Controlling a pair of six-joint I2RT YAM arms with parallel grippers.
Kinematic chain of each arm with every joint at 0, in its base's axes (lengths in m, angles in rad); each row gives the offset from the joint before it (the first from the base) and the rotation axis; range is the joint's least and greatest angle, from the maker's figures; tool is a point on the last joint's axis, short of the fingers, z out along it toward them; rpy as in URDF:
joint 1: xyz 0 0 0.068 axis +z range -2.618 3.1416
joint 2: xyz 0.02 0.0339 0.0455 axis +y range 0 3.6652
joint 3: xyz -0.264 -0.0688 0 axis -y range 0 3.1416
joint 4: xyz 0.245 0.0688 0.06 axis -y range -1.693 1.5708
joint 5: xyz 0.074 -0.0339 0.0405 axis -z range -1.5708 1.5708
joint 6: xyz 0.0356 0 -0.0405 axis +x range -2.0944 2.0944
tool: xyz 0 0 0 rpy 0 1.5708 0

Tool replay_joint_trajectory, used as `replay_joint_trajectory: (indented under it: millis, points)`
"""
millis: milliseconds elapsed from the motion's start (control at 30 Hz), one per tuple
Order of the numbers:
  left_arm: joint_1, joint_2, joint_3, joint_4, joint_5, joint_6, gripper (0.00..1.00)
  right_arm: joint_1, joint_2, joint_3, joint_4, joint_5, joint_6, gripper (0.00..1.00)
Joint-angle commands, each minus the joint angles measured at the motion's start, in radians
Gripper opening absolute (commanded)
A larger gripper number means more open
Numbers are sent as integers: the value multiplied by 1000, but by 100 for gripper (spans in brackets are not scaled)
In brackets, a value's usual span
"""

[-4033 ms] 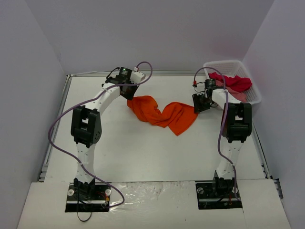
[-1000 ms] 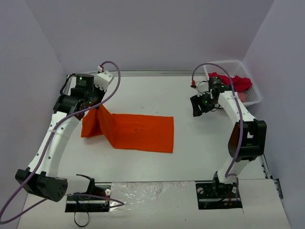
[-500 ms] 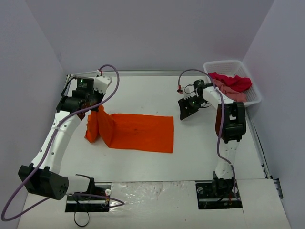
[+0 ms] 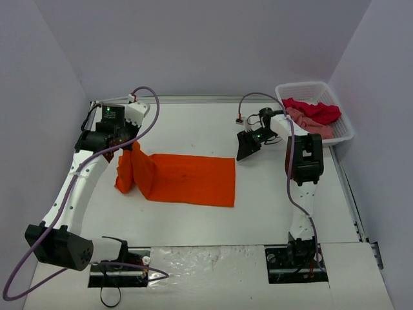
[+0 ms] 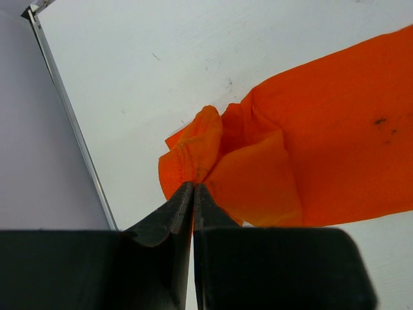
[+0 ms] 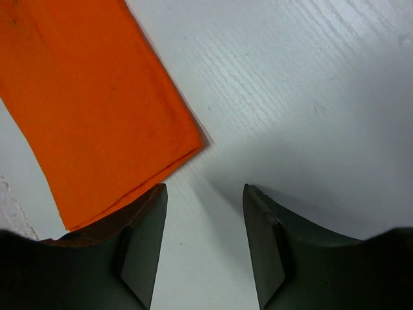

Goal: Fold and stack the t-shirts
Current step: Flatten out the tshirt

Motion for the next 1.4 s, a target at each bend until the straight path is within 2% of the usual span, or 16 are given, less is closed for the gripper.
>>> replay_joint_trajectory:
  millis: [0,767,1133,1167,1367]
  points:
    - [10,-23,1,22,9,-15,2,12,38,39,-74,-48,-23,47]
    - [19,-29,-19,32,23,-21,2,38,173,83,-80,-85,10,43]
    - [21,-26,-26,39,34,-24,2,44,179,66,-80,-56,3,17]
    - [21,-26,-26,40,34,-26,2,44,179,66,-81,-51,5,11]
    - [21,-26,-20,37,34,-24,2,43,171,69,-78,-33,8,0]
